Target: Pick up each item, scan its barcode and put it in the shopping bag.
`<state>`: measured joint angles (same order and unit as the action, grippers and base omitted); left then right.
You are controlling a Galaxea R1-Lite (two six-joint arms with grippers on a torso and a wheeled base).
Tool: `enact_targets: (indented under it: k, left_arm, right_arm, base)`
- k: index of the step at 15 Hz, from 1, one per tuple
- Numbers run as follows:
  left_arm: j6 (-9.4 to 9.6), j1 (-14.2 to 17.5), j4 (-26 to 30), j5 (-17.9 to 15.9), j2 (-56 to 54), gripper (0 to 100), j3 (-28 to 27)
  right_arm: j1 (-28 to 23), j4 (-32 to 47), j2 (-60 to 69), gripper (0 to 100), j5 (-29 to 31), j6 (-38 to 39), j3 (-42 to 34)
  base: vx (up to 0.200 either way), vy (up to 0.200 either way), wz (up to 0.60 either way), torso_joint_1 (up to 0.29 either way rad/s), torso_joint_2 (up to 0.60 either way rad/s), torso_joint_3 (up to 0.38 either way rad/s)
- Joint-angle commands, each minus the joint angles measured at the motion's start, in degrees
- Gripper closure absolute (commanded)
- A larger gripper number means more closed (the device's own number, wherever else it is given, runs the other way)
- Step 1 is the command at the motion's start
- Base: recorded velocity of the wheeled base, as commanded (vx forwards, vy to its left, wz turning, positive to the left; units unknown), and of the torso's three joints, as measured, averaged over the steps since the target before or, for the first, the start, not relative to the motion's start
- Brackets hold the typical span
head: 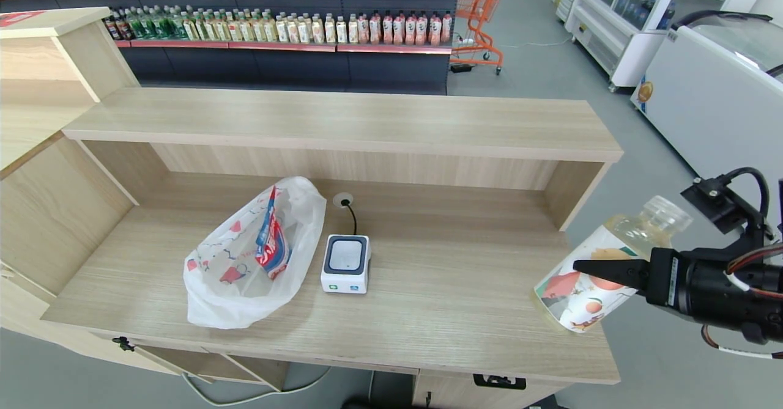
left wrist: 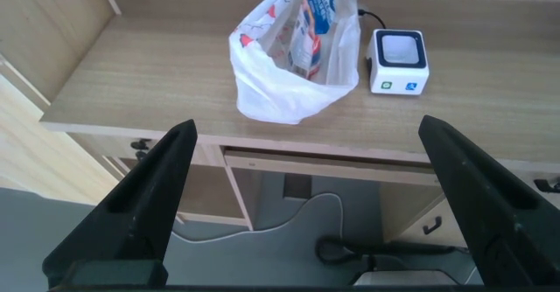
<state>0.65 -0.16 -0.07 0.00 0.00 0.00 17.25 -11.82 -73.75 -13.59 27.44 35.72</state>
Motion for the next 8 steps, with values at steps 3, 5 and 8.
enact_targets:
  k: [3,5,8]
  left_arm:
    - [-0.12,-0.02,-0.01,0.00,0.00,0,0.00]
    - [-0.03,-0.02,-0.01,0.00,0.09,0,0.00]
    - [-0.12,-0.02,-0.01,0.00,0.09,0,0.00]
  right_arm:
    - [0.77,0.05,-1.92,100,-0.03,0.42,1.37]
    - [1.12,0.05,-3.50,100,-0.03,3.23,2.95]
    - [1.65,0.14,-7.46,100,0.06,3.23,5.85]
  base:
    - [0.000,0.200,0.00,0.002,0.00,-0.001]
    - [0.000,0.200,0.00,0.014,0.01,0.005]
    - [0.000,0.200,0.00,0.002,0.01,0.004]
